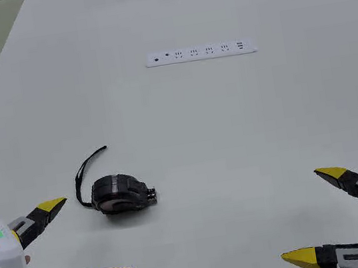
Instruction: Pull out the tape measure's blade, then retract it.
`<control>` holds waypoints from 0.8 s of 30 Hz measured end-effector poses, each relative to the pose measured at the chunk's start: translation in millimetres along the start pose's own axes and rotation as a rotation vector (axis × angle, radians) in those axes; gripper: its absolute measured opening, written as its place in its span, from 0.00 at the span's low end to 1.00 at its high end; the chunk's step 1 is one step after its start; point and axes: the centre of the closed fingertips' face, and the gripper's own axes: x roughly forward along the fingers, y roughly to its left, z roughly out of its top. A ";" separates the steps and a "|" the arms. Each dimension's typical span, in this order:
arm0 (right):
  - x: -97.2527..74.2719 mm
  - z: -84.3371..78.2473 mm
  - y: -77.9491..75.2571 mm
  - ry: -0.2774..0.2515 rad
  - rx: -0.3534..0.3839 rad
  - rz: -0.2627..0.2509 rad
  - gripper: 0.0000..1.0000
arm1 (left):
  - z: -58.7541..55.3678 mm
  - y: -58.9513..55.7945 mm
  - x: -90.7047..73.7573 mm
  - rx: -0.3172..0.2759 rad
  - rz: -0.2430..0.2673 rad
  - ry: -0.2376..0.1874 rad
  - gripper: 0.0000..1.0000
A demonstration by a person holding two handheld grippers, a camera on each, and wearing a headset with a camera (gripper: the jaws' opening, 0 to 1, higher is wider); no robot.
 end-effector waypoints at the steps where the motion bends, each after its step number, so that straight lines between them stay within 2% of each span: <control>1: 0.7 0.4 -0.5 0.002 -0.003 0.003 0.91 | 0.2 0.4 0.3 0.004 -0.005 0.002 0.95; 13: 17.1 12.9 -10.9 0.004 -0.074 0.039 0.88 | 5.8 13.4 10.1 0.064 -0.054 0.043 0.91; 24: 39.5 21.8 -12.2 0.003 -0.174 0.106 0.79 | 6.2 24.1 24.6 0.147 -0.131 0.117 0.80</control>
